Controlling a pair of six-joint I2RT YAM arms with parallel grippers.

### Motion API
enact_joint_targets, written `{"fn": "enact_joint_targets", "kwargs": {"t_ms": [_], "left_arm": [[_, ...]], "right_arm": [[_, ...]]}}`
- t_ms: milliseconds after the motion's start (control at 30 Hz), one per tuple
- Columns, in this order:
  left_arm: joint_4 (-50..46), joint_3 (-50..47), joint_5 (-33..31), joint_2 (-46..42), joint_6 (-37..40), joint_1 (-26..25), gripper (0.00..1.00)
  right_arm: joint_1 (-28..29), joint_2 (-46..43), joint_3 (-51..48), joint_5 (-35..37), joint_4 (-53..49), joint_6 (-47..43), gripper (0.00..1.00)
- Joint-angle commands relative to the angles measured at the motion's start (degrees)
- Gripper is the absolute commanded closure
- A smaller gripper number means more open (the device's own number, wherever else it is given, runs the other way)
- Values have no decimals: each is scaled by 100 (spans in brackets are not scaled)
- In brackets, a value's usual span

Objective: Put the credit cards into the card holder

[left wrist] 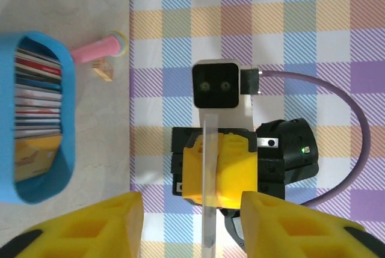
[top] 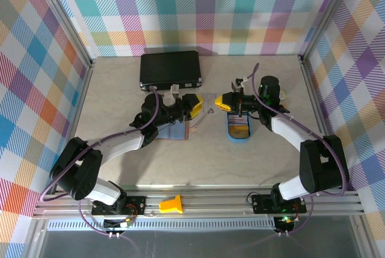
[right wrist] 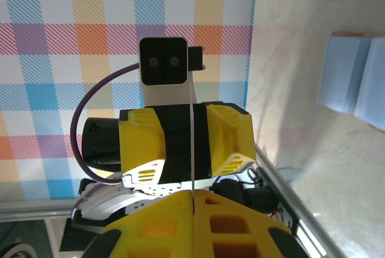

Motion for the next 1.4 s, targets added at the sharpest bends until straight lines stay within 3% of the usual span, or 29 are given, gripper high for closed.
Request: {"fn": "enact_joint_targets", "kwargs": {"t_ms": [0,100,200,267,367,467,633,800,1000,1200,1367], "left_arm": [[316,-422,-51,-475,-255,551,35],[-1064,-779,83,-1067,196,1247,33],[-2621,-819,325,-1656,1478,1919,36],[-4143,-503,93,-1920,2556,2218,37],[-5425,-55,-449,-1908,3666,2284,35],[-5586,57,-388,-1566,4033,2329,32],[-5412,102,-97,-778,4434,2340,33],[-4611,-76,205,-269,4475,2338,45],[-4204,-170,95,-57,4503,2338,50],[-4139,-128,1,352,4598,2341,55],[-4468,-59,-455,327,4799,2339,68]], "right_arm": [[19,-257,-177,442,-78,-549,100],[207,-408,-304,1013,-484,-1054,100],[677,-485,-415,1928,-854,-1540,100],[1181,-491,-463,2705,-928,-1752,100],[1816,-306,-404,3669,-1028,-1852,100],[2219,82,-286,4240,-917,-1741,100],[2644,855,98,4579,-783,-1713,100],[2914,1448,491,4808,-664,-1715,100],[3040,1930,836,4953,-722,-1664,100],[3139,2205,1086,5089,-724,-1845,100],[3159,2386,1228,5094,-777,-1869,100]]}}
